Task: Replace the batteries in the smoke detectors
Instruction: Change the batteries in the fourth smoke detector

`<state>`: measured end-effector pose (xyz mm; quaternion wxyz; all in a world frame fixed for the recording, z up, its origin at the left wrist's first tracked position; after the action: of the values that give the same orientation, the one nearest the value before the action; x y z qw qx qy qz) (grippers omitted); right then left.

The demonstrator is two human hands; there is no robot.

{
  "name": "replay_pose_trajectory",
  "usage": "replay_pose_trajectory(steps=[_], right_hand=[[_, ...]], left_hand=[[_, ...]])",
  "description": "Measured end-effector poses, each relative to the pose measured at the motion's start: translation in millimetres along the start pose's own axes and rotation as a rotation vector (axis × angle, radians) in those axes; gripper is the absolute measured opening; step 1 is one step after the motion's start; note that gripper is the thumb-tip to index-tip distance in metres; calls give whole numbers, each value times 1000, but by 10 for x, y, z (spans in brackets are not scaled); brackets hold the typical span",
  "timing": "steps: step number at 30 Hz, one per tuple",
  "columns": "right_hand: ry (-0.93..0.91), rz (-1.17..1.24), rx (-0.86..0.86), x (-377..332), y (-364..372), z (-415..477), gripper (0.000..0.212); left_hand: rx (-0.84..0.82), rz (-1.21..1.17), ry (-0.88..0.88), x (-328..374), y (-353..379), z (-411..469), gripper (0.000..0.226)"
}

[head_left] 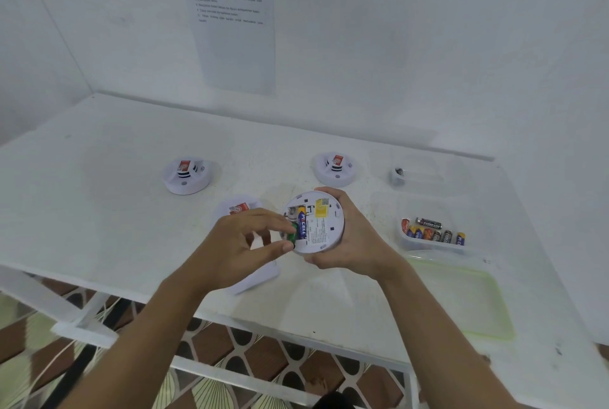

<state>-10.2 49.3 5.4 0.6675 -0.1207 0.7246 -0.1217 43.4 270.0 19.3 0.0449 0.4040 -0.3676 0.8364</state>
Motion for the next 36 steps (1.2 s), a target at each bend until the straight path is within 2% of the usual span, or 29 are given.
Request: replay_pose_trajectory(steps=[4,10,15,20,25,28,30,33,36], right_hand=[[-7,8,-10,-5,19,-2,93],[-47,-9,-29,-68,66,17,93],[-58,-32,-47,-91,98,37,94],[-36,-6,-53,-73,123,46,95],[7,12,-128,-72,155,44,105],[0,-7,-95,-43,156,37,100],[-3,-3,-42,-12,127,24,97],[16,32,22,37,62,-9,97],[18,51,70,84,22,-33,96]], left_hand=[[20,-136,-116,-80,17,23,22],[80,-606,-267,-56,114,-20,20],[219,-682,-322,-62,200,-22,18],[225,-611,-368,-47,213,-28,17],[206,-563,-370,-61,154,-73,20],[162,-540,-344,-49,96,-85,27],[189,-543,-359,-80,64,-104,31],[205,-298,-416,-191,1,-183,24],[-84,52,-420,-282,20,-272,23]])
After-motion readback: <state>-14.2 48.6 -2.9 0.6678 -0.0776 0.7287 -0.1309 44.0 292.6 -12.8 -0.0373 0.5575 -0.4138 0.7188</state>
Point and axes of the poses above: each hand's wrist, its own z-axis towards the middle knuckle, its own y-axis out of the palm, x = y × z, the point moved 1 cm from there along z, towards the middle knuckle, and after that the axes turned 9 degrees about y, right-handed, at the moved point
